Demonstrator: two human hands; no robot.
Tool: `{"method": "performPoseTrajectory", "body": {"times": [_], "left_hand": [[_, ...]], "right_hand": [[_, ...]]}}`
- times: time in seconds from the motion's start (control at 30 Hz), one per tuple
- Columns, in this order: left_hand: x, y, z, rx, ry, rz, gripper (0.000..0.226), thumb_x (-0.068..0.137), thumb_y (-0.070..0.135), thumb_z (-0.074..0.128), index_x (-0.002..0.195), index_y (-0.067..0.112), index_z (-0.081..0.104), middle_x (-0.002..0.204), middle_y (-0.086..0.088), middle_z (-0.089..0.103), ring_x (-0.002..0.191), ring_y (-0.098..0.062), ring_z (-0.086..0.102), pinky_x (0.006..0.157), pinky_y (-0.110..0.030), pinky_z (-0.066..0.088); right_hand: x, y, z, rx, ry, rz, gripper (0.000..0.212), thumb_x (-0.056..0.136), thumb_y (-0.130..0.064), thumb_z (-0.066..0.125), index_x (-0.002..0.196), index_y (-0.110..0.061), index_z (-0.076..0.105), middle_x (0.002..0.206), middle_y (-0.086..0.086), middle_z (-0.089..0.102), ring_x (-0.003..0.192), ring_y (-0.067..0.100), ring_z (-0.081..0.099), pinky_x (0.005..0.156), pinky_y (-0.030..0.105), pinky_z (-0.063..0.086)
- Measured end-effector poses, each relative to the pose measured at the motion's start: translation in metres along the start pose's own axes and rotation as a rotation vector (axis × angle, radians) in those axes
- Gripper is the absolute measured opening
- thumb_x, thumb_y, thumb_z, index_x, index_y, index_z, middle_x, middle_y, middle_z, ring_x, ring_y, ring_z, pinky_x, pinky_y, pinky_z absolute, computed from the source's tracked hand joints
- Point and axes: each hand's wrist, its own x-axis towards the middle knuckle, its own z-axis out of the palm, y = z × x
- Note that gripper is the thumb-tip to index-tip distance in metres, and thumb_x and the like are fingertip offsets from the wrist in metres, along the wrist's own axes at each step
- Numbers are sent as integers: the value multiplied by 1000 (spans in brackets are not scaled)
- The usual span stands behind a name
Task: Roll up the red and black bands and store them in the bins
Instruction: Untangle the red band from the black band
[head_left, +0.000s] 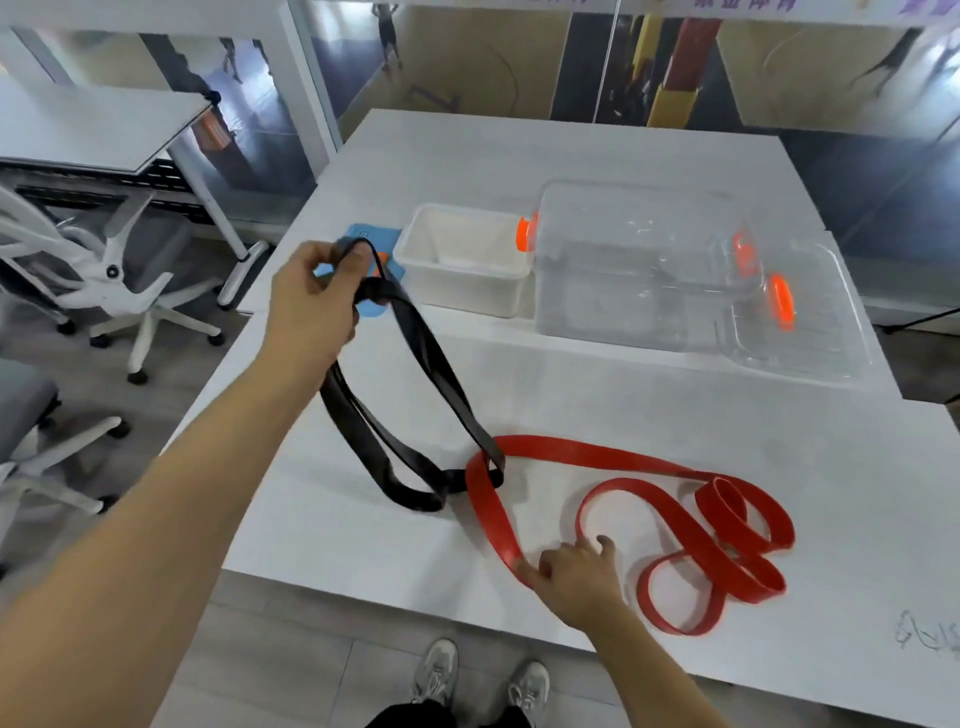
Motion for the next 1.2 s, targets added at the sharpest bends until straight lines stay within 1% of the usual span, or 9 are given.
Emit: {"method": "performPoseTrajectory", "body": {"times": [0.17, 0.3, 0.43, 0.6, 0.73, 0.83, 0.93, 1.03, 1.2], "left_hand": [[17, 19, -10, 219, -7, 188, 26, 101, 37, 57, 103, 12, 50, 74, 2, 69, 47, -5, 62, 56, -28, 52], [22, 18, -13, 247, -8, 254, 26, 96, 46, 58, 97, 21, 52, 91, -5, 73, 85, -18, 74, 89, -47, 58], [22, 36, -11, 94, 124, 241, 26, 95, 45, 58, 98, 20, 49, 97, -7, 73, 63, -21, 73, 64, -40, 63], [23, 40, -14, 153, 175, 236, 30, 98, 41, 58, 103, 14, 45, 96, 1, 76, 41, -17, 60, 37, -26, 45], [18, 17, -16, 323, 96, 142, 27, 98, 37, 60, 103, 12, 50, 89, 0, 73, 41, -16, 59, 36, -24, 51], [16, -23, -25, 497, -12, -50, 27, 89, 38, 67, 95, 13, 58, 88, -8, 74, 58, -28, 71, 58, -39, 64], [9, -69, -31, 786, -108, -199, 28, 83, 40, 69, 93, 16, 58, 92, -10, 70, 82, -31, 69, 78, -39, 57], [-7, -111, -29, 955, -248, -313, 24, 88, 30, 68, 100, 13, 58, 97, -10, 63, 89, -30, 56, 73, -33, 43], [-25, -163, -10, 1133, -474, -390, 25, 89, 41, 59, 81, 17, 61, 83, -4, 65, 93, -30, 65, 70, -31, 46]], "right_hand": [[-21, 38, -9, -118, 28, 128, 48, 101, -61, 35, 123, -31, 67, 126, -5, 68, 130, 24, 56, 121, 58, 21], [-31, 53, -26, -150, 113, 360, 30, 105, -36, 44, 122, -28, 68, 117, -5, 72, 118, 23, 64, 115, 53, 36], [-31, 73, -31, -59, 71, 572, 22, 98, -28, 52, 115, -28, 66, 111, -6, 72, 115, 19, 65, 119, 57, 29], [-34, 88, -40, 27, 66, 742, 19, 93, -29, 58, 107, -29, 70, 105, -1, 73, 112, 24, 65, 114, 55, 35], [-25, 76, -47, 91, 80, 646, 42, 99, -44, 47, 136, -25, 54, 137, 6, 58, 133, 31, 51, 115, 57, 31], [-10, 60, -54, 149, 80, 534, 68, 93, -57, 52, 151, -26, 35, 155, 11, 40, 142, 37, 41, 114, 56, 32], [2, 44, -58, 203, 136, 400, 68, 92, -50, 58, 152, -26, 35, 156, 8, 39, 141, 34, 42, 113, 51, 37], [10, 32, -53, 289, 175, 301, 59, 94, -47, 56, 147, -26, 42, 149, 3, 47, 136, 29, 47, 110, 48, 38], [21, 13, -37, 323, 80, 209, 59, 93, -62, 52, 142, -28, 49, 140, -1, 54, 131, 27, 50, 110, 46, 36]]}}
